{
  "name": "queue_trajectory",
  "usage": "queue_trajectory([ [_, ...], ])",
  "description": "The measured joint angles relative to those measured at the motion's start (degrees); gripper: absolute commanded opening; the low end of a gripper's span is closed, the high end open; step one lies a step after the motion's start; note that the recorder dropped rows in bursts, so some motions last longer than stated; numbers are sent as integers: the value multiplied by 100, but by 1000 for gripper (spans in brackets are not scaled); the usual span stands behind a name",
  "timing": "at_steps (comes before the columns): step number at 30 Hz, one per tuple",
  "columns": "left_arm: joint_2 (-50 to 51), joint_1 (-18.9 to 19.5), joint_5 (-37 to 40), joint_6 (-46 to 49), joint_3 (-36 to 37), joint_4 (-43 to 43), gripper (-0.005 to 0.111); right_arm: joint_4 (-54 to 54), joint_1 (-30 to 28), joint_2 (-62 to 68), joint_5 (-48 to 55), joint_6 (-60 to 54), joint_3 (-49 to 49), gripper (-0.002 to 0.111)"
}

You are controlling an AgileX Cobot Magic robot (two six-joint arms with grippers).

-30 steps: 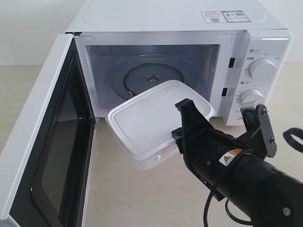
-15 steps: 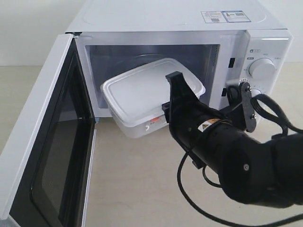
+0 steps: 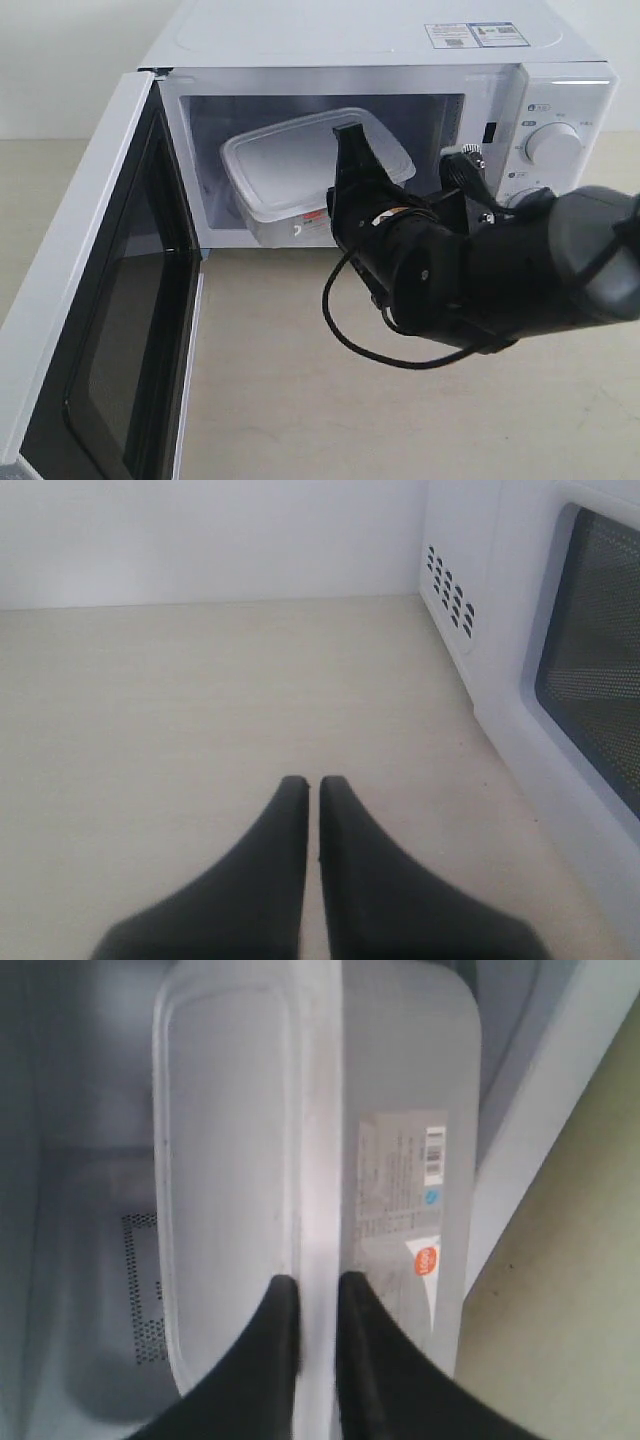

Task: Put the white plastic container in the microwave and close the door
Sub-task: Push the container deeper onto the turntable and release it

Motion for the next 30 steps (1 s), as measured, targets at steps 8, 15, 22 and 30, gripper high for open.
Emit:
queue_trajectory([
  [8, 0, 0, 0, 0, 0, 0, 4, -13, -220, 469, 0, 39, -567, 0],
  [15, 0, 0, 0, 0, 0, 0, 4, 221, -228, 749, -119, 15, -775, 0],
  [22, 0, 0, 0, 0, 0, 0, 4, 399, -232, 851, -459, 15, -775, 2],
  [30, 0, 0, 0, 0, 0, 0, 4, 157, -264, 861, -626, 15, -810, 47],
])
